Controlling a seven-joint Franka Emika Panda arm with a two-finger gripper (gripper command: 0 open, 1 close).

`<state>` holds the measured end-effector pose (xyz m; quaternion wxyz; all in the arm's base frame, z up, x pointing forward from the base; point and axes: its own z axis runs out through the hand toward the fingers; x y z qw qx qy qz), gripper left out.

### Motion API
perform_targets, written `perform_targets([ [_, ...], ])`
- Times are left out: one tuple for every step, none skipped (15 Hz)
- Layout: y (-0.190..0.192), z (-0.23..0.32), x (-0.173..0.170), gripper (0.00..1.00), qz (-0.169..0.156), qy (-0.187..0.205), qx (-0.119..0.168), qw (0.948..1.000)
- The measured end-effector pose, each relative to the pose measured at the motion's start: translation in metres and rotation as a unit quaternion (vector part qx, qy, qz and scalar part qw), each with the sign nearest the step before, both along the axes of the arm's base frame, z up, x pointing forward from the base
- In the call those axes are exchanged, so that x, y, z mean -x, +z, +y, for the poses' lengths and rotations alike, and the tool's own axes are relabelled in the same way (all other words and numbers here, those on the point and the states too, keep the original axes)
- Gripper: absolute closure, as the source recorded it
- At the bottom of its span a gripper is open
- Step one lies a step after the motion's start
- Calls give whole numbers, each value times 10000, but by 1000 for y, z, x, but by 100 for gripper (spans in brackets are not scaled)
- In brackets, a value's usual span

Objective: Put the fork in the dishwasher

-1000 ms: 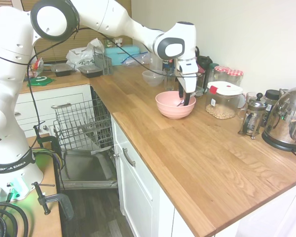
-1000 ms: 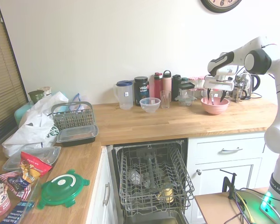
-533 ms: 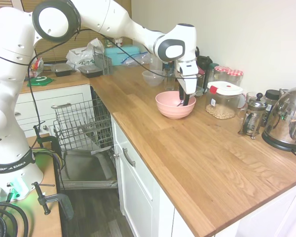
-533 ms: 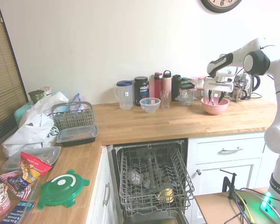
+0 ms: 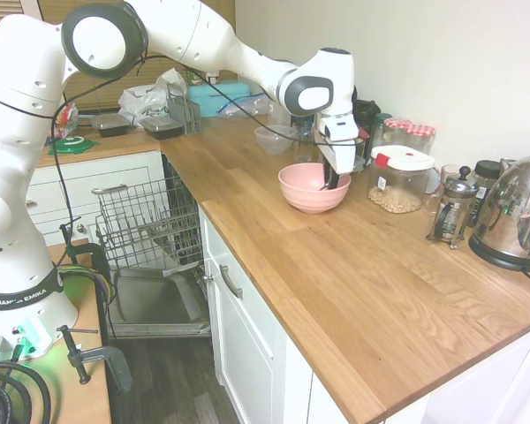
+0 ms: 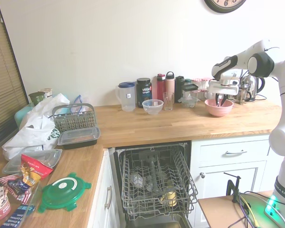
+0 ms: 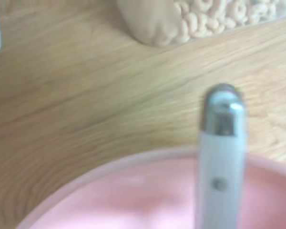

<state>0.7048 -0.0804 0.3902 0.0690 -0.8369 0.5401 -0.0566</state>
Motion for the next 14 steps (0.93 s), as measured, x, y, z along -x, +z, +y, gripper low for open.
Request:
perform_targets([
  [-1,-2,0,100,0,4,-3,10000],
  [-1,-4,1,100,1,18,-8,10000],
  [-1,-4,1,100,-8,24,-9,10000],
  [-1,-4,0,100,-23,25,-8,10000],
  [-1,-4,0,100,-43,26,-6,10000],
  [-1,-3,0,100,-67,29,-1,10000],
  [-1,-3,0,100,-92,29,4,10000],
  [1,-3,0,100,-146,25,14,9999],
  [3,-3,1,100,-226,20,27,9997],
  [9,-3,5,100,-318,20,36,9995],
  [19,-1,12,100,-436,35,44,9990],
  [32,4,22,100,-550,59,49,9985],
  [48,9,34,100,-667,92,48,9977],
  [65,14,48,100,-782,131,43,9968],
])
